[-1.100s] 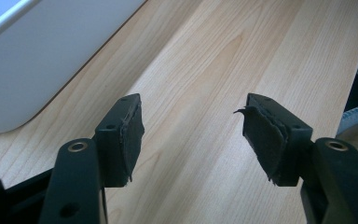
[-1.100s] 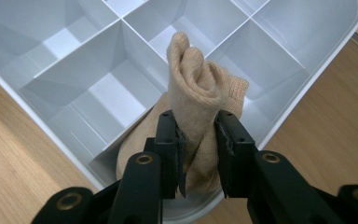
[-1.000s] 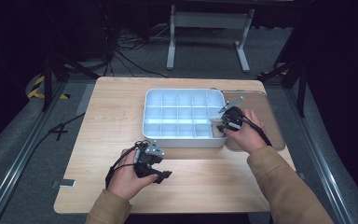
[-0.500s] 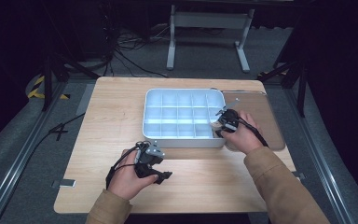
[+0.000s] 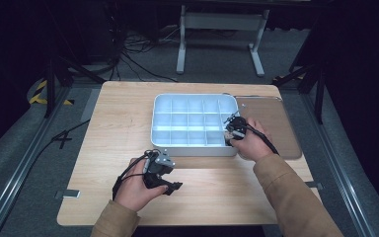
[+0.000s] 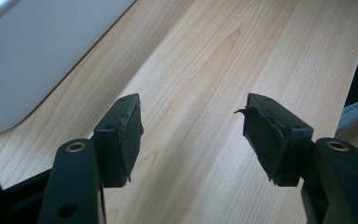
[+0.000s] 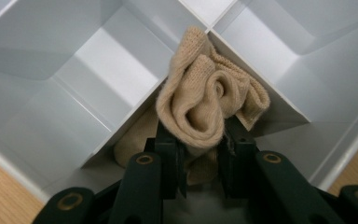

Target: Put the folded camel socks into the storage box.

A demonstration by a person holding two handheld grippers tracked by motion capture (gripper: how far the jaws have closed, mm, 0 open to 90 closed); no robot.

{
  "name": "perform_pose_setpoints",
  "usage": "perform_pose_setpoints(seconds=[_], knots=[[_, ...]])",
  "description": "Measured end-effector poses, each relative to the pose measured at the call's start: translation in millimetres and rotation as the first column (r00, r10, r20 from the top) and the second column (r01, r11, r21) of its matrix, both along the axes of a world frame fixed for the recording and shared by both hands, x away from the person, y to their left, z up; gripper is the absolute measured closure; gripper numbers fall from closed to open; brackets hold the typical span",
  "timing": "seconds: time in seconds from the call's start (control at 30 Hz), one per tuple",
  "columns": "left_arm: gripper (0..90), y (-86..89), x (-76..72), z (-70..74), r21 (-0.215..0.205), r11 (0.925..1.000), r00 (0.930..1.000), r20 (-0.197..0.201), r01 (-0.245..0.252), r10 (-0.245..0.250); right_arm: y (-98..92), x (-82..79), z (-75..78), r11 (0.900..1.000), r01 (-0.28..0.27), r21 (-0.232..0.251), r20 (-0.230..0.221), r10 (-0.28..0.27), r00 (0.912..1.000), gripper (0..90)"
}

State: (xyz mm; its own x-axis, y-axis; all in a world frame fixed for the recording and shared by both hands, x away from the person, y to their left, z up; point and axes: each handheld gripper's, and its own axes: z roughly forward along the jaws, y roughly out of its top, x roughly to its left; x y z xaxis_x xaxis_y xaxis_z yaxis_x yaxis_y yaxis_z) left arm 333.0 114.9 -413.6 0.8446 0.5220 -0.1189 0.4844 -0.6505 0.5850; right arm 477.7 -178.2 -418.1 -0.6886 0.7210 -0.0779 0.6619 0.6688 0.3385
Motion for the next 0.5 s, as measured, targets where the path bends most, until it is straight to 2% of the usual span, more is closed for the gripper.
perform_pose_setpoints(seconds=[0.23, 0.33, 0.47, 0.5], knots=[[37.8, -0.2, -0.2, 0.1, 0.0, 1.0, 1.0, -0.003, 0.002, -0.002, -0.2, 0.4, 0.0, 1.0, 0.003, 0.004, -0.004, -0.003, 1.0, 72.0], [37.8, 0.4, 0.2, 0.1, -0.002, 1.0, 1.0, -0.002, 0.002, -0.002, -0.3, -1.1, 0.0, 1.0, -0.002, 0.004, 0.009, 0.002, 1.0, 70.4], [37.7, 1.3, -0.3, 0.0, -0.003, 1.0, 1.0, -0.005, -0.003, 0.003, -1.0, -4.5, 2.7, 1.0, -0.003, 0.02, 0.033, 0.003, 0.9995, 65.7], [37.4, 1.9, -0.6, 0.1, -0.003, 1.0, 0.9999, -0.006, -0.009, 0.009, -1.6, -6.1, 5.0, 0.999, 0.0, 0.04, 0.039, -0.001, 0.9992, 62.0]])
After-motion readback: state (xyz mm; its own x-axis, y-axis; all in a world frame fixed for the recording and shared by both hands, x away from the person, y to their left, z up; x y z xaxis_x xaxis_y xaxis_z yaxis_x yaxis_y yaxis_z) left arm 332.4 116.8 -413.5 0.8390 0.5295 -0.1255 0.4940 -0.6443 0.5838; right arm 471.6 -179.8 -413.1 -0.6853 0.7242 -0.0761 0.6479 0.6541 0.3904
